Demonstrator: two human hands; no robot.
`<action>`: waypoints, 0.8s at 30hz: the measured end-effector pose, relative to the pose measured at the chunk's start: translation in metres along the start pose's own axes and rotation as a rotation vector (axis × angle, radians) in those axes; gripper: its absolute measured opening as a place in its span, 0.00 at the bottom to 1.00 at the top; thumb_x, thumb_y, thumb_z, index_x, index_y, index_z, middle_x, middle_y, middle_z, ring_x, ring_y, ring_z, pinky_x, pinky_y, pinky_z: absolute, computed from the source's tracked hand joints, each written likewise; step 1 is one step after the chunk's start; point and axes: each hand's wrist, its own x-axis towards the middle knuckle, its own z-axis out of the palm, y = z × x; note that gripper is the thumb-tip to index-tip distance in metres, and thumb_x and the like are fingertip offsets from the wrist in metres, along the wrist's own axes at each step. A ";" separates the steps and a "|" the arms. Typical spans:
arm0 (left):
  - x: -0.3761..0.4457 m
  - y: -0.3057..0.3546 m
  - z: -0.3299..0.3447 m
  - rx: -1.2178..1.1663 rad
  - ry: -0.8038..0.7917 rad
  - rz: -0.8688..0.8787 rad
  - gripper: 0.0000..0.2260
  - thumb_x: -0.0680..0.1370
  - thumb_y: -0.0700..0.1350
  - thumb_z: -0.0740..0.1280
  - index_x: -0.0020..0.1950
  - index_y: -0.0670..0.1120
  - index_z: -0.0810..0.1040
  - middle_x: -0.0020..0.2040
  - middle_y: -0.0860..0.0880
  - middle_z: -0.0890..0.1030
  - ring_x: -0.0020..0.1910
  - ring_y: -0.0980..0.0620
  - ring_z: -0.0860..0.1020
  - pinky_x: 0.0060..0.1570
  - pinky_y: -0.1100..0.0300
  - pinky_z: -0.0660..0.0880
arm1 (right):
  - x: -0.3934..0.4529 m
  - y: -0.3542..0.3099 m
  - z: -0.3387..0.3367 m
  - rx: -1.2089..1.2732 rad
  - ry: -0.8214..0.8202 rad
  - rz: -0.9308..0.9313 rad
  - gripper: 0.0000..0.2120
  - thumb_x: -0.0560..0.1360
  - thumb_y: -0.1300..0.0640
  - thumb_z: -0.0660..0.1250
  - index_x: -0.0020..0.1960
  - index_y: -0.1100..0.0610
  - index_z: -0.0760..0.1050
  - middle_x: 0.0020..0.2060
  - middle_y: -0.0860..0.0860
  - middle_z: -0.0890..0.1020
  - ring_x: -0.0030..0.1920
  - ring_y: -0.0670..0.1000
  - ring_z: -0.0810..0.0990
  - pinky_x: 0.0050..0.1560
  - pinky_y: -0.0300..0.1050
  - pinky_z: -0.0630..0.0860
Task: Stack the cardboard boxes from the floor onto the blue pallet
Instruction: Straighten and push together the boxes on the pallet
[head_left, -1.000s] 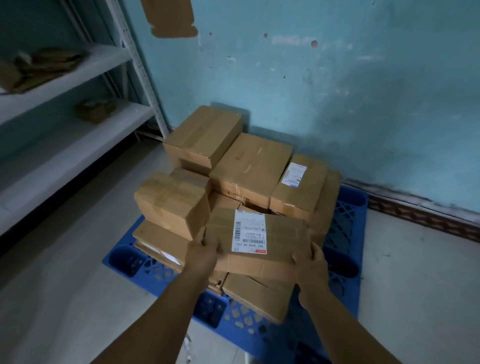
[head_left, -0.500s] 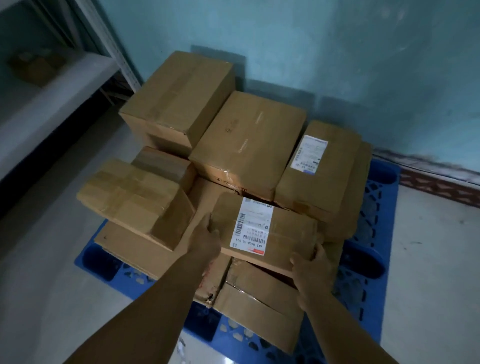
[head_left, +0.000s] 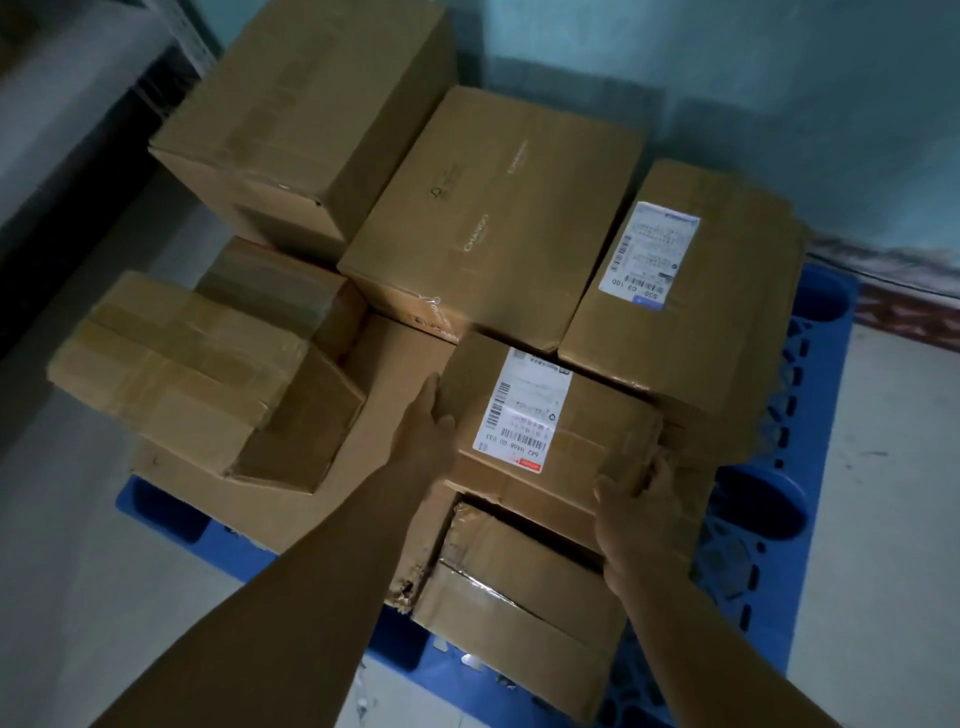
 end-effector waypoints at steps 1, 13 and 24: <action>-0.001 -0.001 0.000 -0.005 -0.005 -0.005 0.28 0.81 0.38 0.55 0.79 0.53 0.53 0.76 0.47 0.64 0.69 0.45 0.68 0.67 0.52 0.67 | -0.002 0.000 0.001 -0.002 -0.015 0.012 0.30 0.76 0.57 0.66 0.75 0.55 0.60 0.67 0.59 0.70 0.65 0.60 0.71 0.65 0.58 0.69; -0.066 0.006 -0.011 -0.138 0.081 -0.033 0.31 0.81 0.50 0.61 0.79 0.54 0.47 0.78 0.44 0.58 0.72 0.41 0.65 0.67 0.44 0.67 | -0.041 -0.015 -0.007 0.246 -0.050 -0.039 0.31 0.67 0.51 0.68 0.69 0.50 0.65 0.60 0.54 0.75 0.58 0.55 0.77 0.59 0.58 0.76; -0.211 -0.003 -0.072 -0.510 0.189 -0.079 0.25 0.82 0.50 0.59 0.78 0.49 0.58 0.73 0.47 0.68 0.68 0.46 0.69 0.63 0.54 0.67 | -0.184 -0.046 -0.046 0.215 -0.238 -0.072 0.26 0.81 0.48 0.59 0.76 0.52 0.56 0.68 0.57 0.70 0.65 0.58 0.73 0.63 0.51 0.72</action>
